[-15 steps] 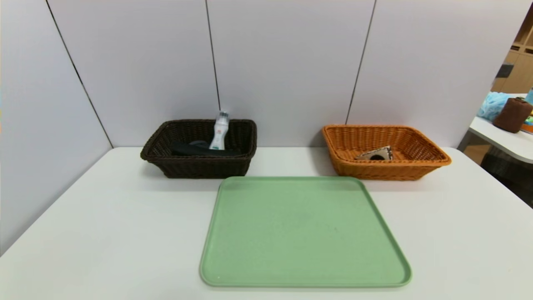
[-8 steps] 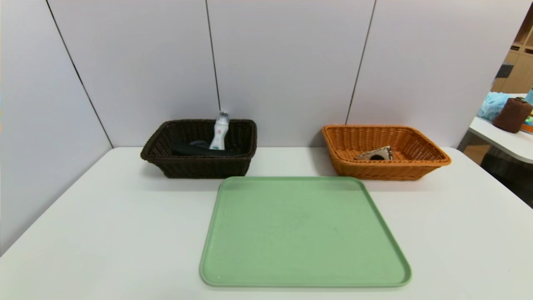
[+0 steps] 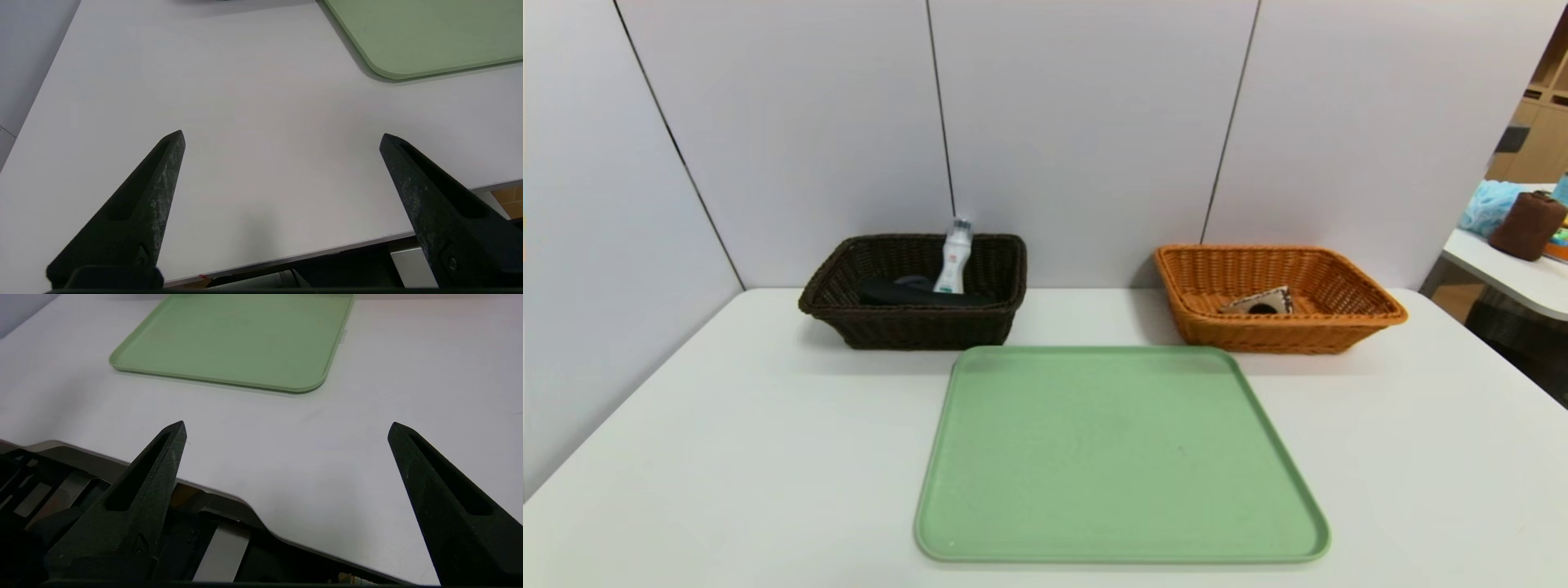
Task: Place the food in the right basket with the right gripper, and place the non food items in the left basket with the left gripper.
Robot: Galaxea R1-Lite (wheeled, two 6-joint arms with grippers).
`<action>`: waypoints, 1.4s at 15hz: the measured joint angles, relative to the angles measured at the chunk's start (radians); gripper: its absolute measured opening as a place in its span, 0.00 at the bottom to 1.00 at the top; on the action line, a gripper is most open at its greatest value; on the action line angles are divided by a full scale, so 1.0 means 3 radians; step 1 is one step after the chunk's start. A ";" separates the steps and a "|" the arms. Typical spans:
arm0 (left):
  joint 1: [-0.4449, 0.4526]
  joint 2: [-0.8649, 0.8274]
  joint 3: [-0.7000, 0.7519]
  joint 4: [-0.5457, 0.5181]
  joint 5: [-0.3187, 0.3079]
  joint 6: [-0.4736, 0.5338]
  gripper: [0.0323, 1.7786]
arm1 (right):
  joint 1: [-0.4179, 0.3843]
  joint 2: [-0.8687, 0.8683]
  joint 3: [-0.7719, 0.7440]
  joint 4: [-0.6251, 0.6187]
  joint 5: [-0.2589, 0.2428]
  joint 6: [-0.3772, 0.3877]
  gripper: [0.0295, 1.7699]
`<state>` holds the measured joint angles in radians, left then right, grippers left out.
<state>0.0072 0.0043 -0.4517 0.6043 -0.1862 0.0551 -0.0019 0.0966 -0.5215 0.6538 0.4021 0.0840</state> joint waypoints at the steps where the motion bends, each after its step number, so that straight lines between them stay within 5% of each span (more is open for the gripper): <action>1: 0.0000 -0.0006 0.0023 0.0006 0.0006 -0.0004 0.95 | 0.0002 -0.0085 0.0021 0.0059 0.0008 0.0001 0.96; 5: -0.0004 -0.0010 0.0209 -0.0005 0.0109 -0.0008 0.95 | 0.0000 -0.0281 0.0136 0.0216 -0.0113 -0.0078 0.96; 8: -0.0006 -0.0011 0.0333 -0.0038 0.0174 -0.0014 0.95 | -0.0003 -0.0318 0.0239 0.0218 -0.0441 -0.0277 0.96; 11: -0.0006 -0.0013 0.0614 -0.0441 0.0202 -0.0013 0.95 | -0.0003 -0.0325 0.0388 0.0099 -0.0784 -0.0636 0.96; 14: -0.0006 -0.0014 0.1121 -0.1388 0.0279 0.0037 0.95 | -0.0003 -0.0325 0.0680 -0.0565 -0.0820 -0.0679 0.96; 17: -0.0006 -0.0014 0.1451 -0.2288 0.0365 0.0106 0.95 | -0.0003 -0.0325 0.1397 -0.1755 -0.0850 -0.0785 0.96; 19: -0.0005 -0.0014 0.1491 -0.2448 0.0443 0.0101 0.95 | -0.0003 -0.0325 0.1652 -0.2521 -0.0967 -0.0857 0.96; 21: -0.0005 -0.0014 0.1501 -0.2545 0.0550 0.0100 0.95 | -0.0003 -0.0325 0.1715 -0.2745 -0.1065 -0.0905 0.96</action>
<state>0.0057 0.0000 -0.0013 -0.1591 -0.0211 0.0851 -0.0028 -0.0009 -0.0070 -0.1698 0.0828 -0.1874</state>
